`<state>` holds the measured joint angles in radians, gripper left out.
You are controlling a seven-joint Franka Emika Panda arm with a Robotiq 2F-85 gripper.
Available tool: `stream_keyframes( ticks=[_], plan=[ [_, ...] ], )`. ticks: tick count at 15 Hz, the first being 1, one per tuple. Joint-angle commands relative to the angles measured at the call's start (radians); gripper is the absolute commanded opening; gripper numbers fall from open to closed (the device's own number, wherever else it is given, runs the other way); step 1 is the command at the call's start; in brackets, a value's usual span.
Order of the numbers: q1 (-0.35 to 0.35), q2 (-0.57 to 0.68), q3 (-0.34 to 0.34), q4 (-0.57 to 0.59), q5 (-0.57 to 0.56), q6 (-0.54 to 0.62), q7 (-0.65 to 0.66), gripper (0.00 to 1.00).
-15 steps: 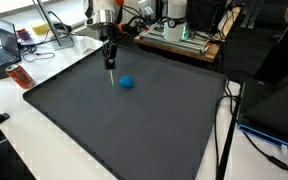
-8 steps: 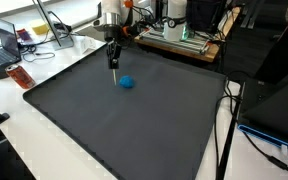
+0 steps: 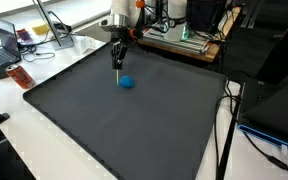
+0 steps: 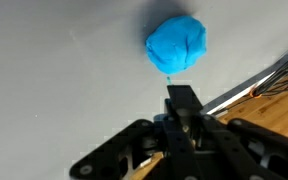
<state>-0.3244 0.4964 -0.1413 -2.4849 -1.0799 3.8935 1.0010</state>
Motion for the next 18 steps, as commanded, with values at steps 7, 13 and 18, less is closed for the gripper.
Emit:
stream_keyframes(
  ticks=[7, 13, 18],
  plan=[
    [0.063, -0.207, 0.105, -0.287, 0.434, -0.004, -0.366, 0.03],
    [0.184, -0.275, 0.166, -0.267, 0.750, -0.110, -0.537, 0.03],
    [0.367, -0.354, 0.154, -0.260, 1.085, -0.320, -0.744, 0.03]
  ],
)
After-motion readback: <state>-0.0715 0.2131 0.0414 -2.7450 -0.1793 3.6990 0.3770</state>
